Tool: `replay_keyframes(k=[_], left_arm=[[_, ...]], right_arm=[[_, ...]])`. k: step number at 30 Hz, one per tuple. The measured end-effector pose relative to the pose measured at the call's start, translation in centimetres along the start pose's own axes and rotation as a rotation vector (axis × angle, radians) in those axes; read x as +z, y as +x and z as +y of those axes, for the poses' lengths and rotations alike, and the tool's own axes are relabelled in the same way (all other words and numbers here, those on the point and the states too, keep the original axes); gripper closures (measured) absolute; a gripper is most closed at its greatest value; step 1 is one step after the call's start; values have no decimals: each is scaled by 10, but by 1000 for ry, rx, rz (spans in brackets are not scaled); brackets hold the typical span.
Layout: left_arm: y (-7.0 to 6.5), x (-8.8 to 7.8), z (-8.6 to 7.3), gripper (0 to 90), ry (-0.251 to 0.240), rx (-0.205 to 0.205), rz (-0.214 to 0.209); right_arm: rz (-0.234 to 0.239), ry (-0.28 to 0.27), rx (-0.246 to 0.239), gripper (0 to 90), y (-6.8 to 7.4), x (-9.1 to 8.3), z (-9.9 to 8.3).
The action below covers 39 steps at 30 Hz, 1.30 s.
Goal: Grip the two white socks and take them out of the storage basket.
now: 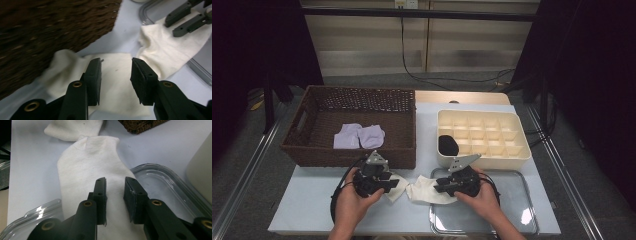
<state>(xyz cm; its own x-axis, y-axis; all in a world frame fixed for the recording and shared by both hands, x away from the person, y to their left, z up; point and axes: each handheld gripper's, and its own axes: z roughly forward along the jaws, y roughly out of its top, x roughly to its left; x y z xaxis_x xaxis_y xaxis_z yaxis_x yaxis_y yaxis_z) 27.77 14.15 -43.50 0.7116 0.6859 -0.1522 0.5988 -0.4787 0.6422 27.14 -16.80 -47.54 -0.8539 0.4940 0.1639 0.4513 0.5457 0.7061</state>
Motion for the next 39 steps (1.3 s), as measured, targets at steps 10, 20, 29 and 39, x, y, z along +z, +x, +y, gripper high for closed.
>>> replay_keyframes(k=[10,20,29,39], left_arm=[[-4,25,-9,489,109,76,12],[-4,27,-10,766,136,92,-1],[-1,3,2,800,107,27,-36],[-17,-5,20,799,18,39,-98]], right_arm=[[0,1,5,705,1,1,1],[-7,0,1,702,1,1,1],[-9,11,-4,698,3,2,2],[1,7,-13,692,7,4,4]])
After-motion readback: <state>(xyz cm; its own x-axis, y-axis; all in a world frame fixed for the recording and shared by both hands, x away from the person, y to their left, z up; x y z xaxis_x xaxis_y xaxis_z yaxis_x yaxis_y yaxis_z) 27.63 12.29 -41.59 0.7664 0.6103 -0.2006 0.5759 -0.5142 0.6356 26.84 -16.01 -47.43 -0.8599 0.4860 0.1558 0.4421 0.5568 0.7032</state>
